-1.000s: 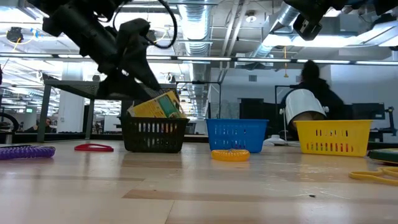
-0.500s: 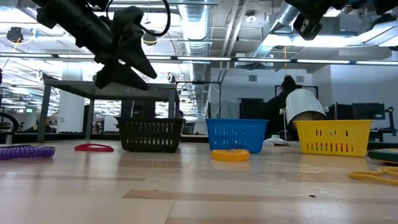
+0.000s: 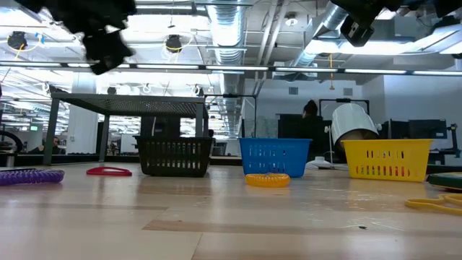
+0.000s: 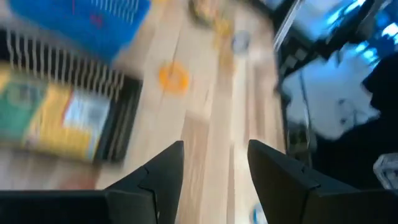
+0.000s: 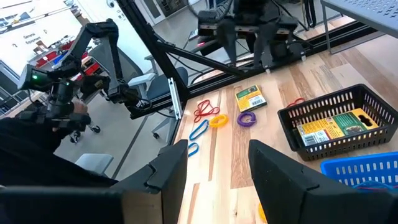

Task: Pick & Place Office Desk Supplies
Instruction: Put the violet stretchable key holder into the yellow basket

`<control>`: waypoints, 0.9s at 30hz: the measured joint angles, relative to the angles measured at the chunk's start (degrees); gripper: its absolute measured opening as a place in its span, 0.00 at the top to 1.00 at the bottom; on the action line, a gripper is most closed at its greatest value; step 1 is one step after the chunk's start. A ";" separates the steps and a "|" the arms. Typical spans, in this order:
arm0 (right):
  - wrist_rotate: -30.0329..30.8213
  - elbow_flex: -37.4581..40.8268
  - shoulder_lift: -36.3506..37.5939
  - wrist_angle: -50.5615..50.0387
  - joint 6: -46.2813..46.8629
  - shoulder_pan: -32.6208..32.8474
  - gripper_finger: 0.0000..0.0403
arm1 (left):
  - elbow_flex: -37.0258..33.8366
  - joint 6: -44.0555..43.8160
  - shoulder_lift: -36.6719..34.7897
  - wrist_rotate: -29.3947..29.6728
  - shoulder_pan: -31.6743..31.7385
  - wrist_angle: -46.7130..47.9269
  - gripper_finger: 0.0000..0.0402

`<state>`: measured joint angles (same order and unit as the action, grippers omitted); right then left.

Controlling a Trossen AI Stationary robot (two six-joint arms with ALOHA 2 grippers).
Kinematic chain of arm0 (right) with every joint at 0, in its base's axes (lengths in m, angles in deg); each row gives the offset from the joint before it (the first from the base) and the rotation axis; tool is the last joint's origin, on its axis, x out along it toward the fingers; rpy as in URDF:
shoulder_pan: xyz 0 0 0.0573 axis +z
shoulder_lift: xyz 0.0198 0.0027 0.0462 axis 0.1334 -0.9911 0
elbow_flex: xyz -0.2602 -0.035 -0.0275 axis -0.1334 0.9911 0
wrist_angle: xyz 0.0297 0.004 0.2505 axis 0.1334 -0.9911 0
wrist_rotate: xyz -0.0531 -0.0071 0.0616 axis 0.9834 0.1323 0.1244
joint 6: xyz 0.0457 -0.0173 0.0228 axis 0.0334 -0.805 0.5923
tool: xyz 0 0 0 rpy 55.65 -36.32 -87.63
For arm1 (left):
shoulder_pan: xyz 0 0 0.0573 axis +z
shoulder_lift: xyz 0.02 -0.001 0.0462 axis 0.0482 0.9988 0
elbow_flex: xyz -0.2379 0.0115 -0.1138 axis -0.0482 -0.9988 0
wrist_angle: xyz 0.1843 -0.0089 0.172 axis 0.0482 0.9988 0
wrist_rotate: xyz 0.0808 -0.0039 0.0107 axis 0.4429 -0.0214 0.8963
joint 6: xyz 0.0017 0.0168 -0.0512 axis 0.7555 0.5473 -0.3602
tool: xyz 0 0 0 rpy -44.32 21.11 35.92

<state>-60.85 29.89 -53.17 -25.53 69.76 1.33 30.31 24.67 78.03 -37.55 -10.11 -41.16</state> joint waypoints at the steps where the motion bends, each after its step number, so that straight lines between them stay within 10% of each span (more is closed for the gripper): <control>1: 0.00 0.00 0.00 0.00 0.00 0.00 0.59 | 0.00 -1.85 -0.30 0.00 -1.17 2.68 0.57; 15: 0.00 0.00 0.00 -0.61 -0.15 0.00 0.59 | 0.00 -48.88 7.14 -3.67 -14.63 26.82 0.57; 27: 0.00 0.00 0.00 -7.14 -1.68 0.00 0.59 | 0.00 -47.17 14.98 1.15 -18.99 15.84 0.57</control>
<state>-60.85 29.89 -53.17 -32.67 68.08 1.33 30.31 -22.50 93.01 -36.40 -29.10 -25.31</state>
